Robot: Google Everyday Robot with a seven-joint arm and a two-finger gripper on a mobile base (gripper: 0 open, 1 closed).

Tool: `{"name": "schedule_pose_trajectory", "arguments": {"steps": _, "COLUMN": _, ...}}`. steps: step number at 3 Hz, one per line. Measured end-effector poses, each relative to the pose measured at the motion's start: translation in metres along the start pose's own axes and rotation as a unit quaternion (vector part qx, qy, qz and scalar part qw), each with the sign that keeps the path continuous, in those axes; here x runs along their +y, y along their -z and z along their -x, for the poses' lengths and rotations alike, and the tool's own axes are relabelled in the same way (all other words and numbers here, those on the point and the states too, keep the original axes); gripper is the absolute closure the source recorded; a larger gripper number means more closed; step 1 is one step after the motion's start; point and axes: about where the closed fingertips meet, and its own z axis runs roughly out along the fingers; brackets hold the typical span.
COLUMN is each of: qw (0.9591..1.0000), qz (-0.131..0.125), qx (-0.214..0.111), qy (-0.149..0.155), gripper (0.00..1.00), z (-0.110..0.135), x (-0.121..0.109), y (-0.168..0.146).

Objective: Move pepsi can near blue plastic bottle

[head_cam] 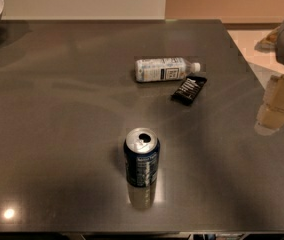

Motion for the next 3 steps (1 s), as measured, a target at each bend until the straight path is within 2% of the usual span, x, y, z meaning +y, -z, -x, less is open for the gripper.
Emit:
{"name": "schedule_pose_trajectory", "arguments": {"steps": 2, "qw": 1.0000, "qz": -0.002, "qx": -0.007, "qy": 0.001, "gripper": 0.00, "z": 0.003, "x": -0.001, "y": 0.001}}
{"name": "schedule_pose_trajectory", "arguments": {"steps": 3, "qw": 0.9992, "qz": 0.006, "qx": -0.039, "qy": 0.010, "gripper": 0.00, "z": 0.015, "x": 0.000, "y": -0.001}}
